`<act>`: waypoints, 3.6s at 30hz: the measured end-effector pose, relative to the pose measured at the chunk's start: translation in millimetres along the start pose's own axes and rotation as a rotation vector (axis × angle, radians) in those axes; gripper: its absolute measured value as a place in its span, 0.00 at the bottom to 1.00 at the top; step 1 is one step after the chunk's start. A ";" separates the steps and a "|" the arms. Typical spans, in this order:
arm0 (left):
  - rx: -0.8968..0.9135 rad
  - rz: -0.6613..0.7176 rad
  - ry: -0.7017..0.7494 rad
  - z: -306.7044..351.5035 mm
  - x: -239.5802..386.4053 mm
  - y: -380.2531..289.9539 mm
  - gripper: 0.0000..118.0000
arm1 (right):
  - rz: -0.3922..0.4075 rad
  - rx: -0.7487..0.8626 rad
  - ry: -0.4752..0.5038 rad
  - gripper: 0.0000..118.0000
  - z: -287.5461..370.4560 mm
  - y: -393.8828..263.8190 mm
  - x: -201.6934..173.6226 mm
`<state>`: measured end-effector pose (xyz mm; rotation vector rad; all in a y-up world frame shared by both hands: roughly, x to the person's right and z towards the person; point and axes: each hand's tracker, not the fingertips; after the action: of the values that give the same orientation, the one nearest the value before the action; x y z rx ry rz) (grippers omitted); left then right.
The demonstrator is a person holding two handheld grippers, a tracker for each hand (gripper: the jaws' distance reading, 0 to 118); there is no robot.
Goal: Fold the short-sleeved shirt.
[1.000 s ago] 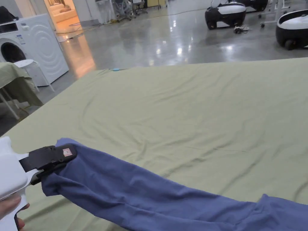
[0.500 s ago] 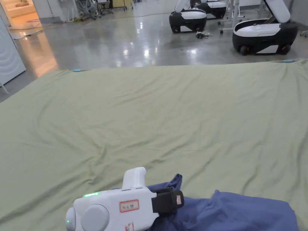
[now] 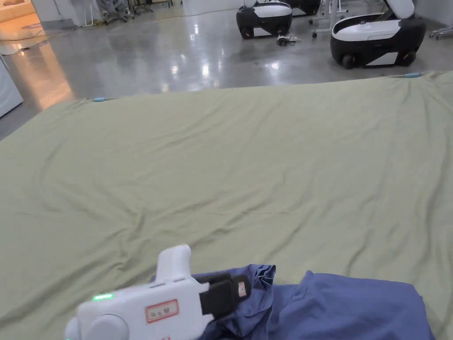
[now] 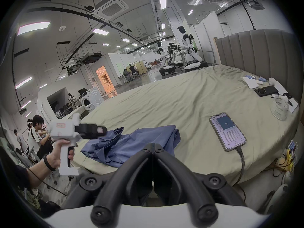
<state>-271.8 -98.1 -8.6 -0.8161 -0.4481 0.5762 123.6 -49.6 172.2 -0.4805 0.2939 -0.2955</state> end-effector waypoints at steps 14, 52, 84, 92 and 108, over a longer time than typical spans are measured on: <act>0.074 -0.011 -0.133 61.5 -16.0 6.1 0.28 | 0.044 -0.026 0.018 0.00 -6.6 6.1 -16.6; 0.160 -0.028 0.017 148.0 12.2 47.4 0.08 | -0.123 -0.031 0.091 0.00 -14.4 0.8 -9.8; -0.010 -0.053 -0.145 1.1 29.1 4.9 0.03 | -0.028 -0.305 0.165 0.00 -55.7 -0.7 -37.0; 0.191 -0.011 0.018 117.6 -16.3 22.0 0.55 | 0.050 -0.412 0.250 0.00 -196.2 25.4 -74.2; -0.007 0.520 -0.256 54.0 -133.5 8.6 0.63 | -0.064 -0.619 0.199 0.00 -259.0 1.2 -61.2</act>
<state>-406.9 -148.4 -2.7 -0.8726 -0.4720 1.1706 -21.0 -132.8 -35.1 -1.0746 0.5698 -0.3137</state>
